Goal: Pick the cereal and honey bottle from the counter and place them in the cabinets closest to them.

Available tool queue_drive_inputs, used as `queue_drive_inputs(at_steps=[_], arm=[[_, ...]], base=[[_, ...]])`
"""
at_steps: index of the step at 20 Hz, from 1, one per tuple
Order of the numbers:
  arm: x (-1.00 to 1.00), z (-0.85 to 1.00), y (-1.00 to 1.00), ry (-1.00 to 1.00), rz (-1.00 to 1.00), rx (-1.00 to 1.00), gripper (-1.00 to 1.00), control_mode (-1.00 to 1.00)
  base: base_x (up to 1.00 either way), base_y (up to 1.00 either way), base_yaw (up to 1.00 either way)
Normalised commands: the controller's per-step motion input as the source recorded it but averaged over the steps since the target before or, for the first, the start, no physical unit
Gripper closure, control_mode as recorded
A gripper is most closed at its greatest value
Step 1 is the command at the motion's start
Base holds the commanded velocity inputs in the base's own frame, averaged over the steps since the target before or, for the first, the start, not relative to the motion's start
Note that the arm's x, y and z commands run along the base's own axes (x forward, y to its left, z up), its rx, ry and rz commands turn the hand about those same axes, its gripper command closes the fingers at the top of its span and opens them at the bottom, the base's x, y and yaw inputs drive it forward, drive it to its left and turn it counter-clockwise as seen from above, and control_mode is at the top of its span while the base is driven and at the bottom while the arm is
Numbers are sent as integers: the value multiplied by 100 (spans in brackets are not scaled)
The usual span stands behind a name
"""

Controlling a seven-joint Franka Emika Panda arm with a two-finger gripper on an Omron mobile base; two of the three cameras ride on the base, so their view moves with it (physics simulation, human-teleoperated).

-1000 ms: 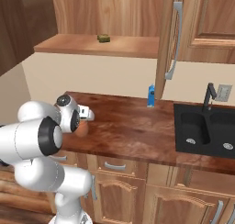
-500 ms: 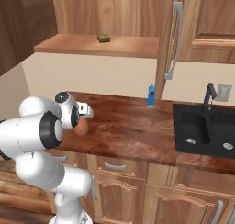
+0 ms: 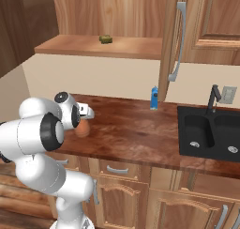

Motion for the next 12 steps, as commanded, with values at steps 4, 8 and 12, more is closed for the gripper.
queue_drive_inputs(at_steps=[4, 8, 12], arm=[[0, 6, 0, -2, 0, 0, 100, -100], [-7, 30, 0, -4, 0, 2, 100, -100], [-16, 47, 0, -7, 0, 1, 100, -100]], base=[[0, 0, 0], [0, 0, 0], [0, 0, 0]])
